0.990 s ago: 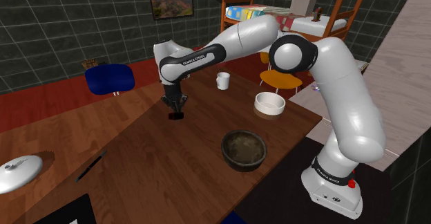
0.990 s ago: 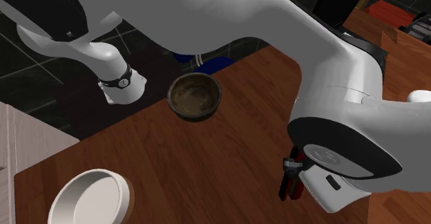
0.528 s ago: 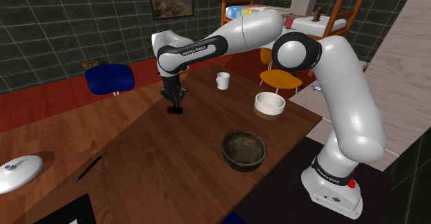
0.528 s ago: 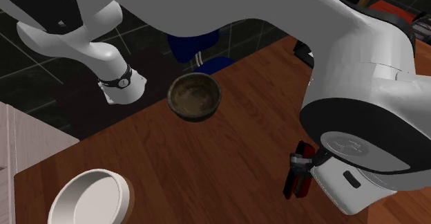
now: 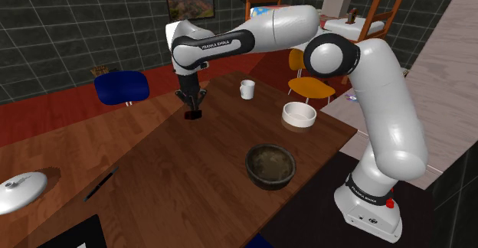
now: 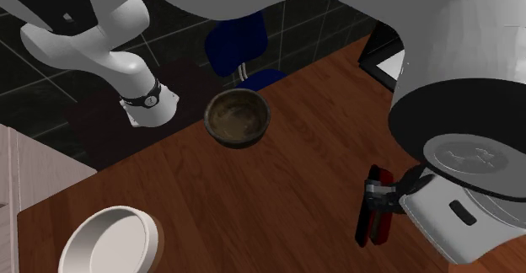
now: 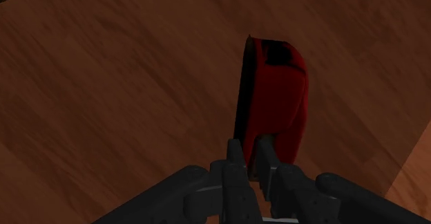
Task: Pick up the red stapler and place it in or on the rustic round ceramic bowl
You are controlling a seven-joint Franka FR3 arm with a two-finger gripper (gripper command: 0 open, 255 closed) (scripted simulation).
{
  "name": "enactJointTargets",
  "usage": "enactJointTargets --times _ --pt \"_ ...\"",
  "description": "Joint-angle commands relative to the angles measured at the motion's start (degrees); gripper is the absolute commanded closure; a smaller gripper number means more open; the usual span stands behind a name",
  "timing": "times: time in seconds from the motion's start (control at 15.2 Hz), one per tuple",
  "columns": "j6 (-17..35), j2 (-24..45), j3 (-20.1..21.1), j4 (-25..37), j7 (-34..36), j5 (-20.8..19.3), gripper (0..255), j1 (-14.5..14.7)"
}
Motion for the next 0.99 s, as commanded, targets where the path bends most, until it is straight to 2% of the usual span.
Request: enactJointTargets --times 0.0,0.26,0.53,0.92 --pt "-1.28 -0.36 0.06 0.92 -0.04 0.09 255 0.06" --pt "-3.69 -0.60 0.12 3.11 -0.16 0.19 255 0.23" --pt "3.14 -12.47 1.38 -15.50 0.58 2.23 255 -2.04" --pt "9.31 -27.12 2.80 -35.81 0.43 6.01 255 -3.78"
